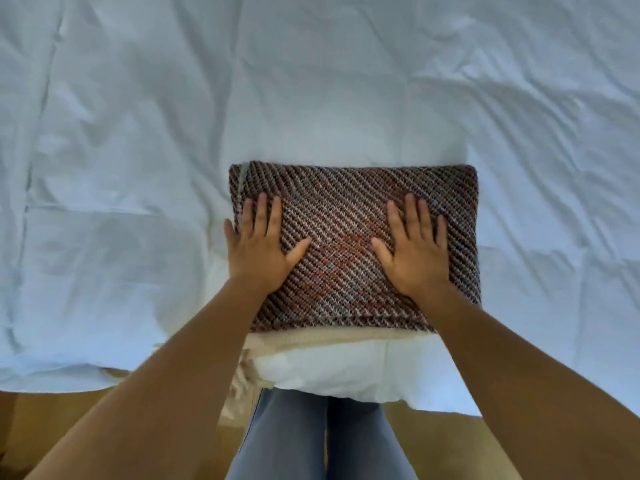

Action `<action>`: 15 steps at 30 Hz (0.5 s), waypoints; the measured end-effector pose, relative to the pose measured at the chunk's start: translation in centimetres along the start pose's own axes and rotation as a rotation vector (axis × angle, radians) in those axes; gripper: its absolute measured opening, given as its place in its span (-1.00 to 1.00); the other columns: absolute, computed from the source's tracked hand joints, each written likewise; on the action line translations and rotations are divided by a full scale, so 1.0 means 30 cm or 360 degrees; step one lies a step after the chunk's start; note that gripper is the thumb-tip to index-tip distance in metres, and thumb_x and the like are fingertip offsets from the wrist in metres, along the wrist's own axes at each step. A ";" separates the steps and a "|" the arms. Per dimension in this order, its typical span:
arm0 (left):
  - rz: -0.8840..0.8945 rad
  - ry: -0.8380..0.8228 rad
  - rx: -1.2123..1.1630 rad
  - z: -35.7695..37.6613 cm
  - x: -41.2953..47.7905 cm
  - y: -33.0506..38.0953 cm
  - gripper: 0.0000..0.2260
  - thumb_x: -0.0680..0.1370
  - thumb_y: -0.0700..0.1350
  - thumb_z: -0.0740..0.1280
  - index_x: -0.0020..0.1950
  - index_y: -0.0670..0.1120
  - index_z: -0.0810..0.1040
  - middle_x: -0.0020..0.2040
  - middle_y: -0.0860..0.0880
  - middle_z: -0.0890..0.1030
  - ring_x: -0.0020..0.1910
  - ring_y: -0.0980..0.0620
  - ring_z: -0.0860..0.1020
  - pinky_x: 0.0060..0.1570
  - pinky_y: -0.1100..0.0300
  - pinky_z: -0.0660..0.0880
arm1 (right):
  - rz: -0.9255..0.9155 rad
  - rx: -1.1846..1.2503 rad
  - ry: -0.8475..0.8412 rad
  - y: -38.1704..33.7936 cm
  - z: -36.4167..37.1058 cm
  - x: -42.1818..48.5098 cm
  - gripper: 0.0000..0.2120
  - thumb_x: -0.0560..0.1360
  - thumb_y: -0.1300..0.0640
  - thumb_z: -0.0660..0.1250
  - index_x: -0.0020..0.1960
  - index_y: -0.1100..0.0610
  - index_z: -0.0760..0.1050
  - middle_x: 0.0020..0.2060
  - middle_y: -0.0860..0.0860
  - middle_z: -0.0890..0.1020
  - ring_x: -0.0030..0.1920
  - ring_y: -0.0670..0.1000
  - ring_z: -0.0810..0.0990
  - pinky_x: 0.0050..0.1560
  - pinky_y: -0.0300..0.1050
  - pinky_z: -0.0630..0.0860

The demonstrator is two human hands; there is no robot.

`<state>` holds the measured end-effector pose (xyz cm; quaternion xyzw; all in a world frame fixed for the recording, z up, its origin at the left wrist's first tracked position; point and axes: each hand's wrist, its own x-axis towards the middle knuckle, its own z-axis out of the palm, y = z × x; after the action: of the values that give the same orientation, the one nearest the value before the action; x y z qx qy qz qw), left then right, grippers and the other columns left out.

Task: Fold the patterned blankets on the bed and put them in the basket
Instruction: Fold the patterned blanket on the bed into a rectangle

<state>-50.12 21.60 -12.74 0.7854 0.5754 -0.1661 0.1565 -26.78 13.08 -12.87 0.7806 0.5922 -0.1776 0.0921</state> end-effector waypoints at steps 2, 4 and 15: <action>-0.0023 -0.0003 -0.0135 -0.025 -0.017 0.018 -0.20 0.44 0.41 -0.16 0.49 -0.03 -0.32 0.53 -0.12 -0.24 0.50 -0.12 -0.21 0.42 -0.10 -0.19 | 0.0092 0.0015 0.0005 -0.013 -0.008 -0.005 -0.36 0.53 -0.27 -0.16 0.50 -0.03 -0.25 0.52 0.07 -0.18 0.50 0.08 -0.24 0.40 0.08 -0.40; -0.0185 0.0040 -0.0436 -0.047 -0.066 0.037 -0.14 0.46 0.38 0.05 0.50 -0.07 -0.28 0.53 -0.18 -0.18 0.50 -0.18 -0.12 0.44 -0.09 -0.06 | 0.0140 0.0047 0.0015 -0.062 -0.022 -0.016 -0.35 0.54 -0.25 -0.14 0.51 0.01 -0.25 0.52 0.11 -0.19 0.50 0.13 -0.24 0.39 0.15 -0.38; -0.0698 0.0058 -0.0723 -0.006 -0.270 -0.018 -0.37 0.40 0.35 0.25 0.11 -0.20 0.31 0.04 -0.20 0.52 0.01 -0.24 0.52 -0.08 -0.01 0.45 | -0.0719 -0.0298 -0.0119 -0.130 0.016 -0.241 -0.16 0.46 -0.28 0.18 0.52 0.03 -0.18 0.52 0.13 -0.05 0.51 0.16 -0.08 0.44 0.22 -0.15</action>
<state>-52.92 14.94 -9.03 0.5903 0.7562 -0.0491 0.2780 -32.31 7.57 -10.26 0.6092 0.7618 -0.1668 0.1438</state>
